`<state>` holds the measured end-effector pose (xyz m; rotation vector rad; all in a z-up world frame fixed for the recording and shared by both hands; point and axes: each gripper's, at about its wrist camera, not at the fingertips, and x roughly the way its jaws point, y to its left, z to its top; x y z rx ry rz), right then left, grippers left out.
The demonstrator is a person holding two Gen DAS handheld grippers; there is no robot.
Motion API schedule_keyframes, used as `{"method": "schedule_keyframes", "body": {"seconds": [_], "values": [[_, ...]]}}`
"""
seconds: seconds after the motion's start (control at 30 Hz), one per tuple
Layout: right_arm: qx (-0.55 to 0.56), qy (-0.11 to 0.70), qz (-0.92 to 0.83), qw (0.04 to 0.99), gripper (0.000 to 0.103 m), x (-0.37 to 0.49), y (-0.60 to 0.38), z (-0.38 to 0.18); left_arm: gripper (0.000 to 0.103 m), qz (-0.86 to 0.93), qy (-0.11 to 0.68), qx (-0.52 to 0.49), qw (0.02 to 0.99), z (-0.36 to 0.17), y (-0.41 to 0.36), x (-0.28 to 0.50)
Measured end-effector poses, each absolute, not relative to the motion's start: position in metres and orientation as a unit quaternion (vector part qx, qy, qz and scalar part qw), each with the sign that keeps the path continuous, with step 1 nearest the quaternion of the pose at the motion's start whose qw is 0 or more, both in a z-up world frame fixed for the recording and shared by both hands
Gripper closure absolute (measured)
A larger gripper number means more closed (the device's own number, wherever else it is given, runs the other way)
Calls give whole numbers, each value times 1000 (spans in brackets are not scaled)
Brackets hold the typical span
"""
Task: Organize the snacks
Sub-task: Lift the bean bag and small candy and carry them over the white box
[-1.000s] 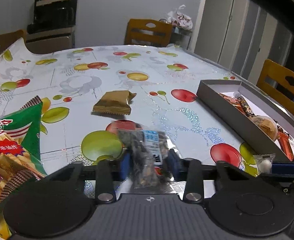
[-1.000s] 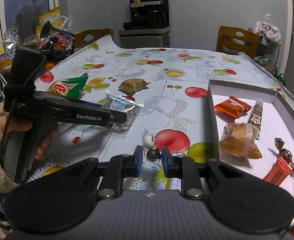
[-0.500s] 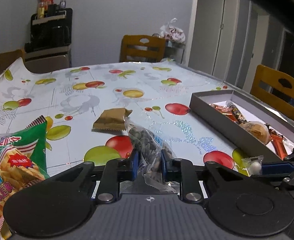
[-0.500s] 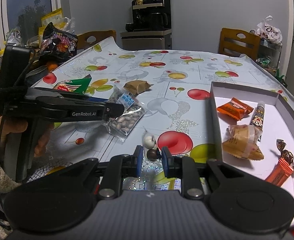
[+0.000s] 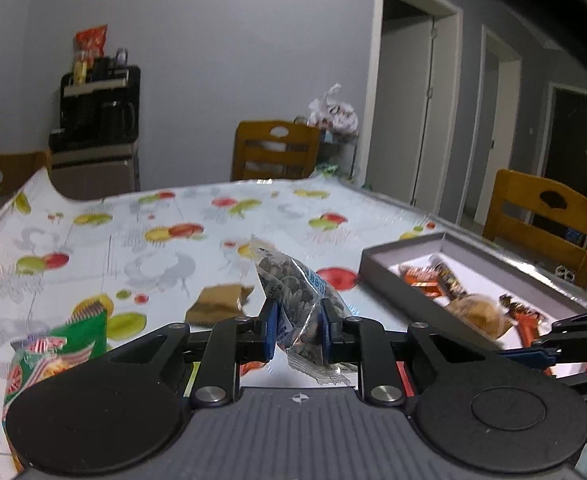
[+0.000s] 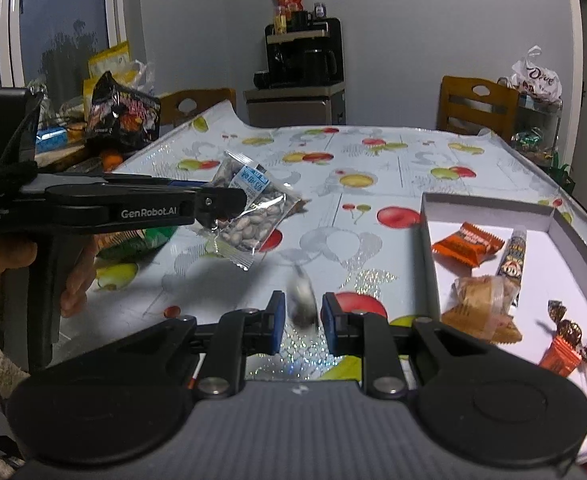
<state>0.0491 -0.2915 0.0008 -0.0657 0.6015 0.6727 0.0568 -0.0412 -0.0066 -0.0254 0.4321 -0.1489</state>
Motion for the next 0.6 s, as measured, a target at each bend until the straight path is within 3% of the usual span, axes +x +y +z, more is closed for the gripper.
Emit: {"method": "schedule_keyframes", "body": {"seconds": [0.4,0.6], "values": [[-99,310,317,891,83,47,-286,-12,80,-99,199,-4,975,4,-59,49],[-108,324,312,887,65,52,-274,-23,80,-100,201,-5,975,2,-60,47]]}}
